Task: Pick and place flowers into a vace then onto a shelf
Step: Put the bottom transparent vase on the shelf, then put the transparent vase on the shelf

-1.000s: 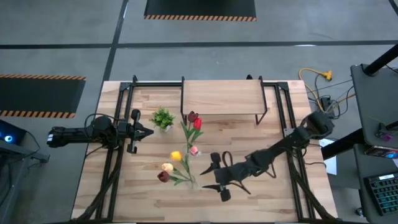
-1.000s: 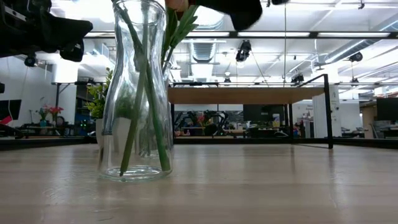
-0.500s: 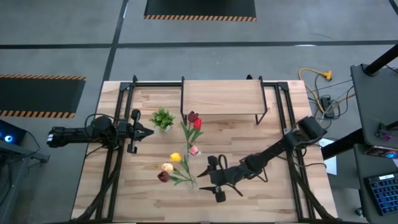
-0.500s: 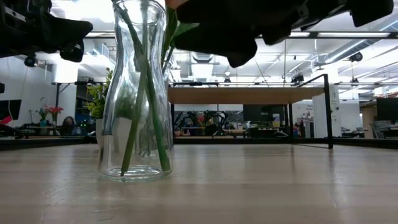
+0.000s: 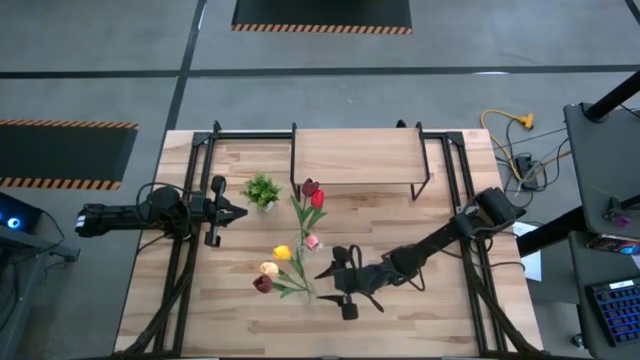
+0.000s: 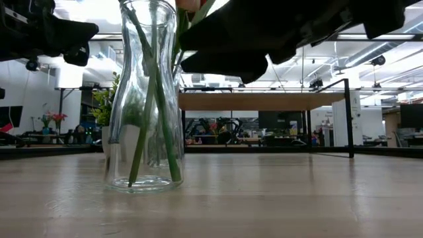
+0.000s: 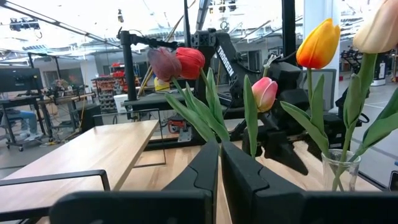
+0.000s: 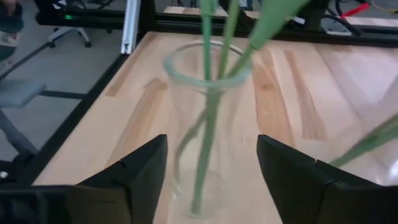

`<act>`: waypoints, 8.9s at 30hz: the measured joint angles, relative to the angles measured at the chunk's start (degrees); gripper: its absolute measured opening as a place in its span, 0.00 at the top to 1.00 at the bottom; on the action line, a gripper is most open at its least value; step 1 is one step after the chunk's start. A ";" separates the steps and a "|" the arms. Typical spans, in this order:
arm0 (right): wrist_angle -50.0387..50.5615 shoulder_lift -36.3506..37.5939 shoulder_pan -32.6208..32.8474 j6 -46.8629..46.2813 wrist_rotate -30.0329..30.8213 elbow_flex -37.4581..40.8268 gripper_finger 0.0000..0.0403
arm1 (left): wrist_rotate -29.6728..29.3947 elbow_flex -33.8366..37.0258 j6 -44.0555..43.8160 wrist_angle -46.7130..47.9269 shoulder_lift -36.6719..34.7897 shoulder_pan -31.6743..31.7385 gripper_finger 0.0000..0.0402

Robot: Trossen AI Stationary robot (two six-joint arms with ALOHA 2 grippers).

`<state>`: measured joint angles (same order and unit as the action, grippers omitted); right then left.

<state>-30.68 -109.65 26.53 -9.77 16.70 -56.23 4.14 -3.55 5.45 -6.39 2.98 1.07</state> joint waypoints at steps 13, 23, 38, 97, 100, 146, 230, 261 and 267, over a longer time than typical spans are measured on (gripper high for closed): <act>-6.03 -4.72 -0.41 4.69 -0.16 -3.06 0.18 | 0.02 0.00 0.00 0.11 0.00 -0.01 0.99; -6.08 -10.61 -1.38 6.22 -0.10 -9.77 0.19 | 0.00 0.00 0.00 0.27 0.00 -0.01 0.99; -6.26 -11.13 -1.31 6.01 1.92 -10.03 0.22 | 0.00 0.00 0.00 0.28 0.00 -0.01 0.99; 35.12 45.06 -20.84 -3.32 41.49 6.86 0.60 | 0.02 0.00 0.00 0.59 -0.02 -0.01 0.99; 34.80 46.96 -25.60 -4.04 39.67 9.59 0.60 | 0.00 0.00 0.00 0.59 -0.02 -0.01 0.99; 34.88 48.75 -44.05 -7.60 22.44 13.30 0.29 | 0.02 0.00 -0.02 1.49 -0.02 -0.01 0.99; 3.93 10.66 6.07 -8.12 35.16 13.36 0.12 | 0.02 -0.17 0.00 1.46 -0.02 -0.01 0.99; -19.63 -14.19 -8.23 3.10 27.69 -6.23 0.07 | 0.01 -0.17 0.00 1.46 -0.02 -0.01 0.99; -19.73 -13.95 -8.16 1.53 27.74 -5.79 0.19 | 0.01 -0.17 0.00 1.47 -0.02 -0.01 0.99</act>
<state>-50.41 -123.60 18.37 -8.24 44.45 -62.02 4.15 -3.73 5.45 -4.92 2.96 1.06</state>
